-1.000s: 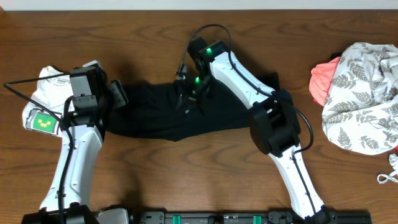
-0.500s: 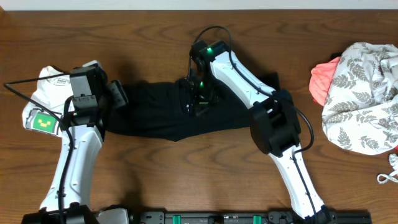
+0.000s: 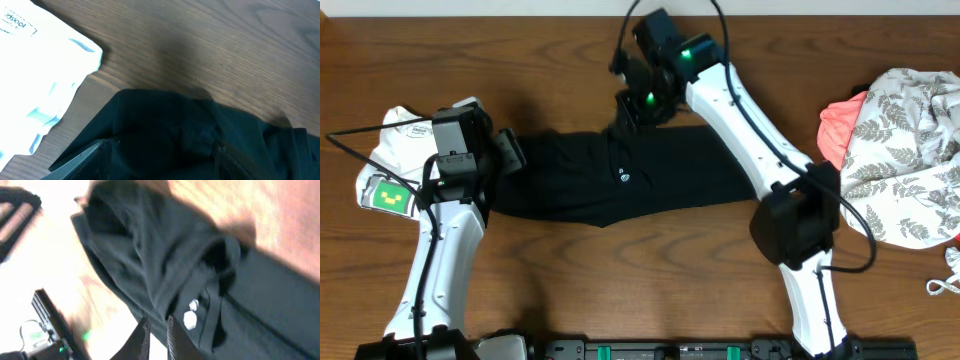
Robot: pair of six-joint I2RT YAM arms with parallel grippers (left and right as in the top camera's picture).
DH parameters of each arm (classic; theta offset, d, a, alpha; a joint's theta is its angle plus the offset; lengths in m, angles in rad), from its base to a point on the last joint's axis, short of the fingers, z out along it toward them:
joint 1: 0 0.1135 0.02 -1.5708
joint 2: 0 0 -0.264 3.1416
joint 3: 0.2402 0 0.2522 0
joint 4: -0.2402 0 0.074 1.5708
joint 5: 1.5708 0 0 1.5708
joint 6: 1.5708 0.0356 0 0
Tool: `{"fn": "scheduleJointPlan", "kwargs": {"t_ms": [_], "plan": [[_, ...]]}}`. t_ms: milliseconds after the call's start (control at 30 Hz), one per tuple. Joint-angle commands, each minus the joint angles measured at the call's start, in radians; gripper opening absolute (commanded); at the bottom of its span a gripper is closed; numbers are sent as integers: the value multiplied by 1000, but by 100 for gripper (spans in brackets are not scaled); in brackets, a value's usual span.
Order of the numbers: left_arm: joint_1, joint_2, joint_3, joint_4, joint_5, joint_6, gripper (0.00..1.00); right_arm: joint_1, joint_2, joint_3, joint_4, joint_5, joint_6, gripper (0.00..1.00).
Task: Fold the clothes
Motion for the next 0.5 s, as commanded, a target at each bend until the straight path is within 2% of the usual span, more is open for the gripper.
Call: {"fn": "scheduleJointPlan", "kwargs": {"t_ms": [0,200,467], "plan": [[2,5,2,-1,-1,-13,67,34,74,-5,45,-48,-27,11],[2,5,2,-3,-1,-13,67,70,208,-5,86,-80,19,8],[2,5,1,-3,-1,-13,66,61,306,-5,1,3,112,2]]}}
